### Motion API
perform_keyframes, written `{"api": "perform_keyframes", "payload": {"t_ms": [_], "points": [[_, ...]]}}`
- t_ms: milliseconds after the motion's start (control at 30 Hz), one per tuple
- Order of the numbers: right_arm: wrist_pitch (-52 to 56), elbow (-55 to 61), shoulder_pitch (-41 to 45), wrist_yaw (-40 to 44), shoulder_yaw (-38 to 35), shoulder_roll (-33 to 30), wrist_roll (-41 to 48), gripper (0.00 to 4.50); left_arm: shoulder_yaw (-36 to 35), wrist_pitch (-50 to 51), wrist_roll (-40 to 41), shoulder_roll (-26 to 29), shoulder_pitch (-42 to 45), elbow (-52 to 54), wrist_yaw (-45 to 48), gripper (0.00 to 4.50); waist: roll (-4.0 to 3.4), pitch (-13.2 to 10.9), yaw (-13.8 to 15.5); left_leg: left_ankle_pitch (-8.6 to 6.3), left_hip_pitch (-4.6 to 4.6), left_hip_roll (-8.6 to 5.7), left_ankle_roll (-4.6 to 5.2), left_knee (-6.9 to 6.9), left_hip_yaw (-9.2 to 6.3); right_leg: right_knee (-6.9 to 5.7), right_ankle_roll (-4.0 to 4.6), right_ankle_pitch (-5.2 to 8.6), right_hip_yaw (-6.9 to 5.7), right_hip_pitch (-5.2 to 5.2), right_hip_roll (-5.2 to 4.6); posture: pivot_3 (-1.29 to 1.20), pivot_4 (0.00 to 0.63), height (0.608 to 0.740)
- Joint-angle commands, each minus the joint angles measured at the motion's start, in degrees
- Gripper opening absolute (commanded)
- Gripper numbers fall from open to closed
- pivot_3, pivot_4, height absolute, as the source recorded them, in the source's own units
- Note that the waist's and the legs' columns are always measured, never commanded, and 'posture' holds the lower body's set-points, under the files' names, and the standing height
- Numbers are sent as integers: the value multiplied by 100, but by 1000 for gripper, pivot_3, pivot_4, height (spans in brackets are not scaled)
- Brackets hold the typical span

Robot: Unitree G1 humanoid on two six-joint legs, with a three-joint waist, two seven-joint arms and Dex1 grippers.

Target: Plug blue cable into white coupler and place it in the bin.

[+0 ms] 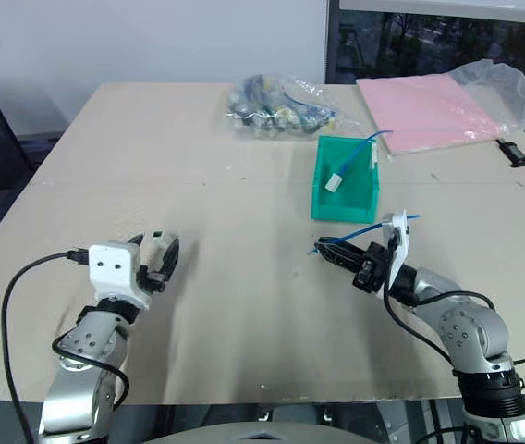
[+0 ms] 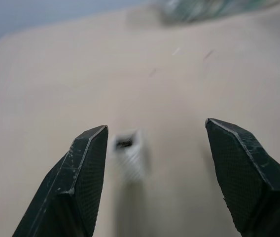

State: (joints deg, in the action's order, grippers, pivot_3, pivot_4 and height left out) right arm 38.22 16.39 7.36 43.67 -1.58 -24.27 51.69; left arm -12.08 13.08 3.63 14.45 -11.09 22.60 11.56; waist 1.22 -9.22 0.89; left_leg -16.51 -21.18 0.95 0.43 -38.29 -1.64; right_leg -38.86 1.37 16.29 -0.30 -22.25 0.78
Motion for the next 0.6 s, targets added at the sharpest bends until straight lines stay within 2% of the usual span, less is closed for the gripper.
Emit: {"api": "perform_keyframes", "payload": {"t_ms": [33,600], "points": [[-109,14,89,120,-73,22,-56,0,78,-372,-149,-94,73,-255,-185,3205,0,0,-10,-1,-2,0,2,-1,3,1,-3,-2,1,0,-2,0,150,740],[-241,122,-121,115,-74,96,-352,0,-45,-445,-5,130,838,-1123,-170,3205,0,0,-13,-5,-4,0,8,1,6,1,-7,-5,-1,-4,-7,0,150,740]]}}
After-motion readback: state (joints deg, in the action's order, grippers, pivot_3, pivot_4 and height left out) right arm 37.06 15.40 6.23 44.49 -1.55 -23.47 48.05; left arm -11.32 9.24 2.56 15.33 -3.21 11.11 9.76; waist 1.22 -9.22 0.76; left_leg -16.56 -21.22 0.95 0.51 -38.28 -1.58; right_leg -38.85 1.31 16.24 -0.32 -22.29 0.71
